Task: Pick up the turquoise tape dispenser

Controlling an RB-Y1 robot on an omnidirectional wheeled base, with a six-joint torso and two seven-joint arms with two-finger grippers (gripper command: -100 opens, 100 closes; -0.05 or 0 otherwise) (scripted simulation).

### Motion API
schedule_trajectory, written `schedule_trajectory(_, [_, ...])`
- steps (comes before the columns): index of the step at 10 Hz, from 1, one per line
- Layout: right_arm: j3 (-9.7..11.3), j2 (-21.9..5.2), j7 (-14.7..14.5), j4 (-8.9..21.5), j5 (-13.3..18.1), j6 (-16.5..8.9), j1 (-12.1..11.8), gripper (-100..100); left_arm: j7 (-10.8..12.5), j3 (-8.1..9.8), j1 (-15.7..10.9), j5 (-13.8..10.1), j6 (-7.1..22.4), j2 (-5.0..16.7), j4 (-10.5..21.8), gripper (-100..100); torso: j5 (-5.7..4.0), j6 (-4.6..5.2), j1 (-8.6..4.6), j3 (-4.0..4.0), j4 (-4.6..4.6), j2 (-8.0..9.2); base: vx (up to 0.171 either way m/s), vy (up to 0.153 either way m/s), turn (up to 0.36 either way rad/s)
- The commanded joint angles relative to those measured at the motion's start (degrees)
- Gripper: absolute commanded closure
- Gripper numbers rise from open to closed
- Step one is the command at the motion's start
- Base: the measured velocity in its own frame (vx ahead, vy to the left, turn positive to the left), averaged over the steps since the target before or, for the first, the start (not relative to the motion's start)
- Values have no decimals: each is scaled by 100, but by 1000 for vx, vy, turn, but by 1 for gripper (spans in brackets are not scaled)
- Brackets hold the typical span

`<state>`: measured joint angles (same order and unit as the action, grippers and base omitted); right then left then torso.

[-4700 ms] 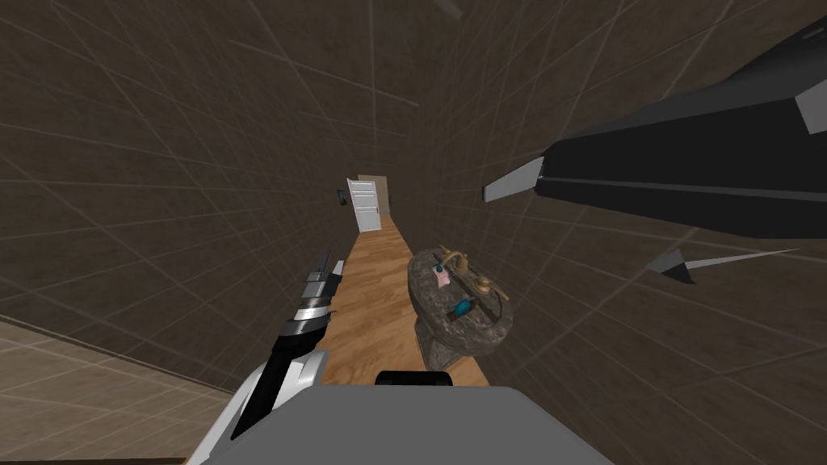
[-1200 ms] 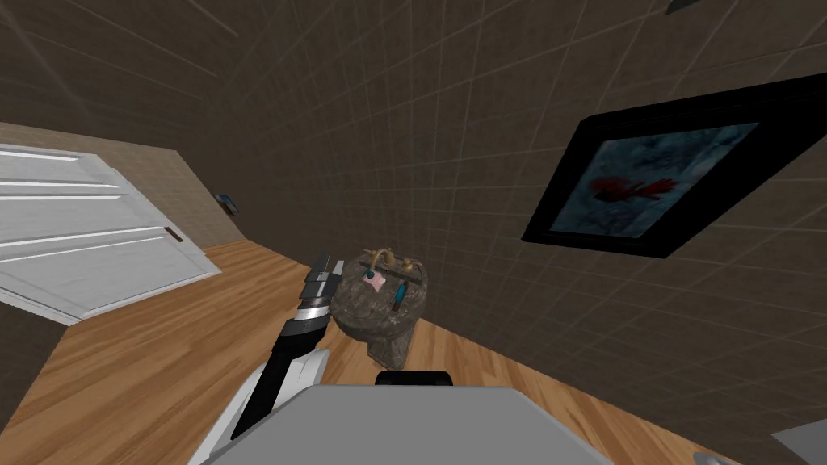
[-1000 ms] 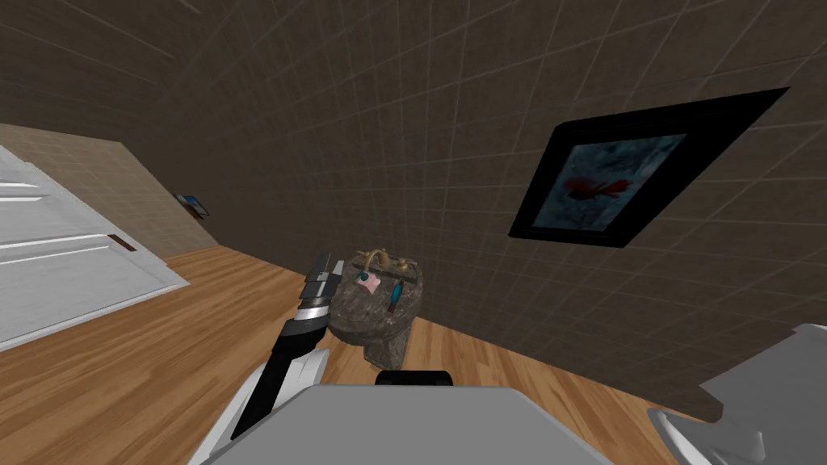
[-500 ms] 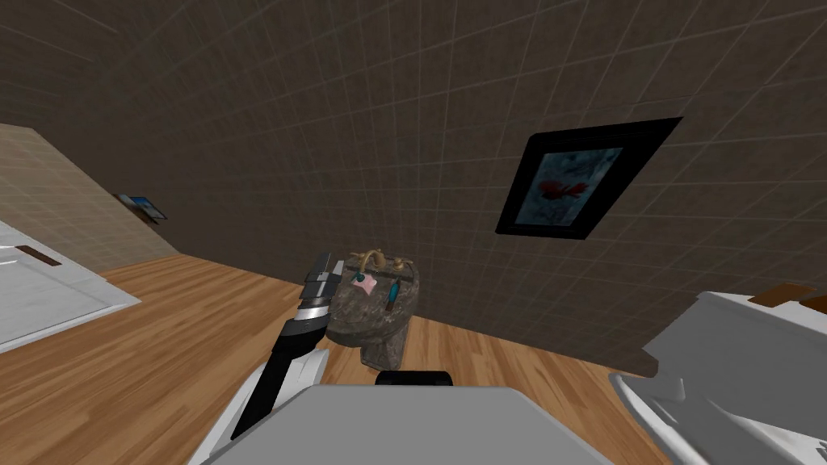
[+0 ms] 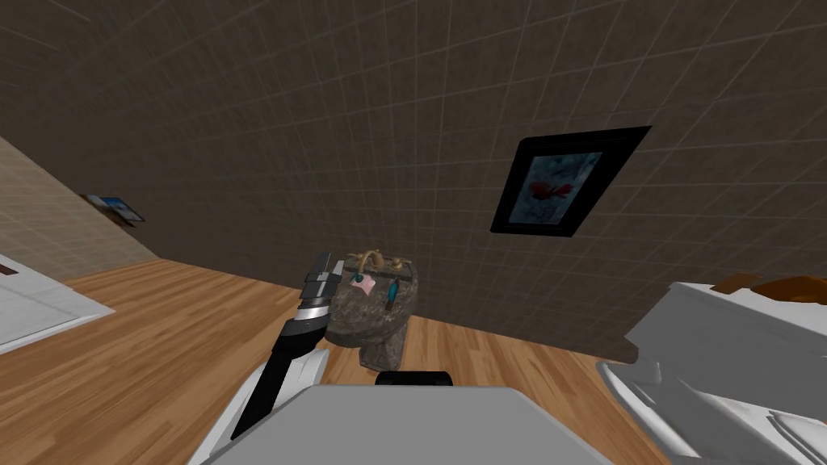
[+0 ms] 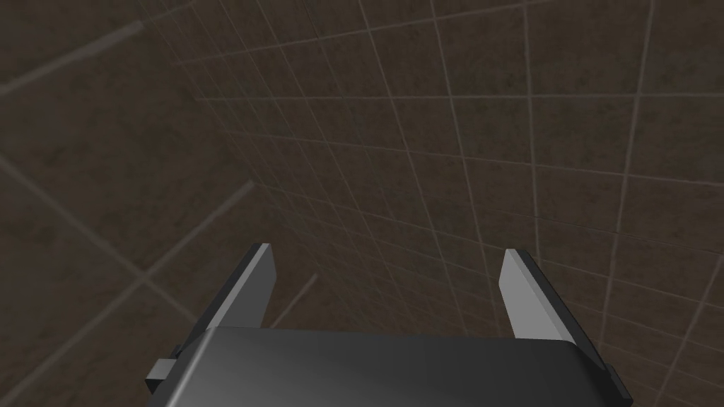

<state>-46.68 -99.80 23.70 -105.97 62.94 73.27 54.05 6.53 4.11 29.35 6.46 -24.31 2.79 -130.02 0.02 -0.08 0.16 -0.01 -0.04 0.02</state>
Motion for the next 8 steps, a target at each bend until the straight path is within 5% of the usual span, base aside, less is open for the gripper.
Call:
schedule_trajectory(1, [0,0,1,0,0,0,0,-100,0,0,0,0,0,0,0,0,0,0,0,0,0,0,4,-6,17])
schedule_trajectory(3, [0,0,1,0,0,0,0,-100,0,0,0,0,0,0,0,0,-2,-1,-7,-4,-2,-6,-1,2,-7])
schedule_trajectory(4, [287,11,-97,61,-35,-21,31,-100,0,0,0,0,0,0,0,0,-1,-1,-6,-4,-2,-6,-7,-1,192])
schedule_trajectory(8, [715,24,-241,147,-85,-49,79,-100,0,0,-1,0,0,0,0,0,-2,-6,-8,-8,-5,-11,-6,-4,116])
